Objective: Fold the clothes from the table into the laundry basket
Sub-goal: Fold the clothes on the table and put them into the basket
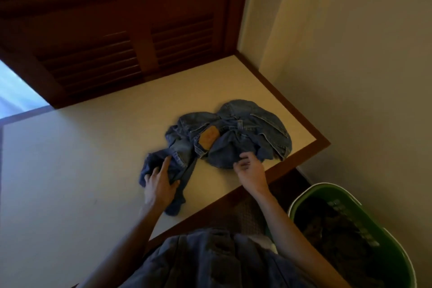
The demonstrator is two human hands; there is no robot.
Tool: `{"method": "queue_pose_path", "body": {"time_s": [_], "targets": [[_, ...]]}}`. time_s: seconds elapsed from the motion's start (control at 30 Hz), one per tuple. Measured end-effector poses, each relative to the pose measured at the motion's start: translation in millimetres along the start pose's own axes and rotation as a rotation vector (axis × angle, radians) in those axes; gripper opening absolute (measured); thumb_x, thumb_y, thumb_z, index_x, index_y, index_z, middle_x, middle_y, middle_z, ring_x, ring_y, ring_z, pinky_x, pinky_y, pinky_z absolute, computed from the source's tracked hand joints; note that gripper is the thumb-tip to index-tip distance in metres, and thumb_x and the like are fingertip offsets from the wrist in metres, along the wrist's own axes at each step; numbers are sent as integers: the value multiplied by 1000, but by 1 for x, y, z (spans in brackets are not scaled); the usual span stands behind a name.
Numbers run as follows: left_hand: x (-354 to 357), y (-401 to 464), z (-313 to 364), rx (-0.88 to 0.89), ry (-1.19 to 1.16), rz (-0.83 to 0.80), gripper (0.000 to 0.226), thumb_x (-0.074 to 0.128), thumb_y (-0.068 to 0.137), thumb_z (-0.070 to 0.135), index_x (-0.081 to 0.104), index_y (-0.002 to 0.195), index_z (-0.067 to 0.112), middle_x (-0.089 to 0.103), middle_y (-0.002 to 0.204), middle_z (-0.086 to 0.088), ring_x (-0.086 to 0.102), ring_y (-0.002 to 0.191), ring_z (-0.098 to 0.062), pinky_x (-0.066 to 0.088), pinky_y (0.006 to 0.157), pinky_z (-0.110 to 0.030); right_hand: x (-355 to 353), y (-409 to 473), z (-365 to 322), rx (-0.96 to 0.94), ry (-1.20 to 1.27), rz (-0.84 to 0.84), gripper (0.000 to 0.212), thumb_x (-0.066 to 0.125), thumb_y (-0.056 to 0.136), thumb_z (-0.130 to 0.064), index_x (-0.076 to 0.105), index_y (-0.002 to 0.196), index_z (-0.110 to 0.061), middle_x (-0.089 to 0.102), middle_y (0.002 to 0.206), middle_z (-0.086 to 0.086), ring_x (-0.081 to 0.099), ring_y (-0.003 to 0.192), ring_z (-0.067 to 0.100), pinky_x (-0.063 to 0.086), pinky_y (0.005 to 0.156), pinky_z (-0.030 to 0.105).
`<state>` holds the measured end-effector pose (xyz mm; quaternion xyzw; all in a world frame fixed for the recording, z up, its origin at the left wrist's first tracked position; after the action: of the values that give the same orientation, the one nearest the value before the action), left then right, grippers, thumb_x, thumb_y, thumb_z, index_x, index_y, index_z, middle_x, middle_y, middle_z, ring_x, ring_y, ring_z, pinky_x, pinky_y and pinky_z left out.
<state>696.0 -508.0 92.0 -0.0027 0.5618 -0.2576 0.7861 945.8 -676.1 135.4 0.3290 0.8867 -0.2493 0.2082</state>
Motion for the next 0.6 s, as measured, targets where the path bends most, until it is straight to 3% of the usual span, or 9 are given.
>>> {"method": "queue_pose_path", "body": {"time_s": [0.13, 0.2, 0.27, 0.33, 0.43, 0.5, 0.6], "targets": [[-30, 4, 16, 3, -308, -6, 74, 80, 80, 36, 45, 145, 25, 63, 131, -7, 61, 116, -31, 52, 92, -42, 103, -37, -52, -112, 70, -513, 92, 80, 79, -45, 27, 154, -33, 34, 150, -14, 38, 132, 5, 41, 102, 28], [-50, 3, 32, 19, -580, -8, 58, 79, 82, 35, 55, 133, 22, 66, 121, -3, 64, 111, -24, 55, 90, -37, 120, -53, -80, -186, 202, -629, 97, 86, 76, -31, 28, 155, -31, 42, 148, -10, 49, 126, 2, 49, 97, 28], [-69, -1, 55, 16, -899, -97, 43, 71, 90, 34, 59, 128, 21, 66, 119, -3, 65, 110, -21, 56, 91, -36, 101, -47, -98, -183, 275, -514, 72, 82, 81, -14, 48, 143, -23, 61, 126, -3, 65, 100, 2, 58, 87, 33], [-89, -9, 79, 35, -1137, -217, 31, 61, 96, 35, 62, 125, 24, 66, 122, -4, 66, 113, -22, 57, 92, -42, 64, -31, -114, -172, 378, -358, 44, 71, 89, -6, 61, 131, -13, 69, 117, 2, 68, 102, 12, 57, 92, 41], [-120, -14, 110, 183, -1304, -327, 35, 50, 101, 32, 59, 132, 20, 67, 126, 0, 67, 113, -19, 58, 89, -42, -6, 2, -124, -79, 648, -150, 21, 60, 94, -1, 74, 108, -9, 77, 103, 4, 73, 96, 20, 60, 83, 40], [-135, -7, 120, 281, -1297, -281, 34, 48, 103, 28, 59, 133, 16, 67, 128, 0, 66, 115, -16, 57, 91, -39, -53, 28, -115, 5, 689, 36, 20, 59, 94, 0, 76, 97, -11, 78, 95, 6, 74, 90, 23, 62, 78, 38], [-146, 20, 125, 389, -958, 2, 26, 55, 101, 26, 65, 124, 20, 68, 122, 6, 63, 113, -8, 53, 95, -34, -99, 61, -77, 144, 337, 269, 27, 59, 96, -5, 70, 72, -11, 67, 70, 14, 65, 70, 33, 54, 63, 43]]}}
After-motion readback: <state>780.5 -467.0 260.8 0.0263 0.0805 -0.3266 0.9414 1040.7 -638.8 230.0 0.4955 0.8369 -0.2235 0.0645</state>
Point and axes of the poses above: each hand's wrist, its own y-axis towards the middle knuckle, its own x-axis out of the palm, z = x × y, the point moved 8 cm from there along y, towards the middle knuckle
